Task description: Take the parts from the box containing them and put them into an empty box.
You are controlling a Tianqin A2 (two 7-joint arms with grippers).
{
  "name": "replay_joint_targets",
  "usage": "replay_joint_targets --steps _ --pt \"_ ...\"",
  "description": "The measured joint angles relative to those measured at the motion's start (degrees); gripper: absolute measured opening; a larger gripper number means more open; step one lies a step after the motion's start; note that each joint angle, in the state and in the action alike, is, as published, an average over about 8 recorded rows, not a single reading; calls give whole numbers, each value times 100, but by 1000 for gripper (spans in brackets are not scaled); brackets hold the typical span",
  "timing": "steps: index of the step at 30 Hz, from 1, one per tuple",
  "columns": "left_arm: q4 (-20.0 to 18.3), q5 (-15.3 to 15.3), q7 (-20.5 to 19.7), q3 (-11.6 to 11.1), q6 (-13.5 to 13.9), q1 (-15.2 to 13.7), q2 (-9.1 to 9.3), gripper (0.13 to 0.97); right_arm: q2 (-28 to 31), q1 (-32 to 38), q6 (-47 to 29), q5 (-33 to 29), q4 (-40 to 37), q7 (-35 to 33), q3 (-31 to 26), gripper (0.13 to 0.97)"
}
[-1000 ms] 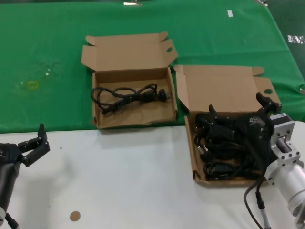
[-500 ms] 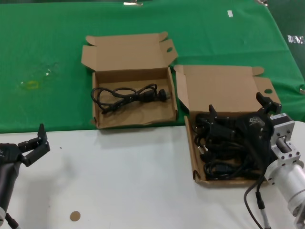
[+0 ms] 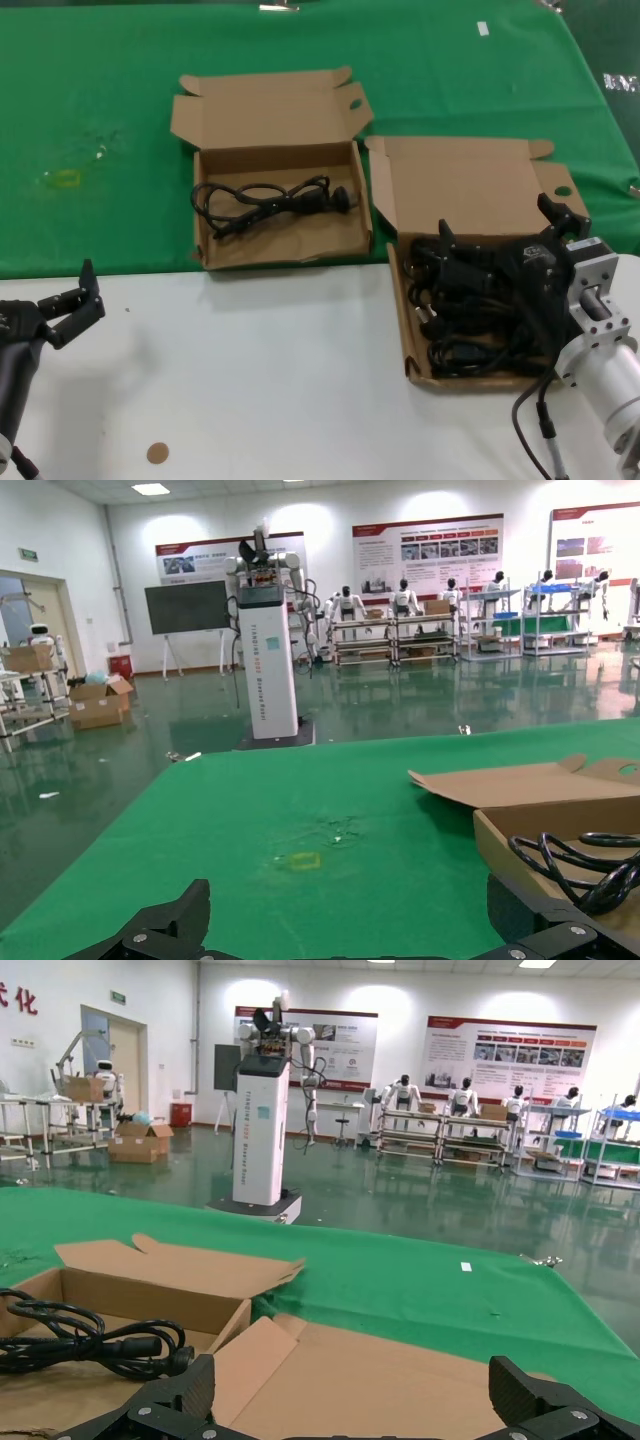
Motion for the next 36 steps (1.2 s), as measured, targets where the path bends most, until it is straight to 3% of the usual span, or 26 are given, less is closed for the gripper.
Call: replay_joint_targets --steps 36 --pt "0 0 0 0 0 0 0 966 0 0 0 0 0 0 0 966"
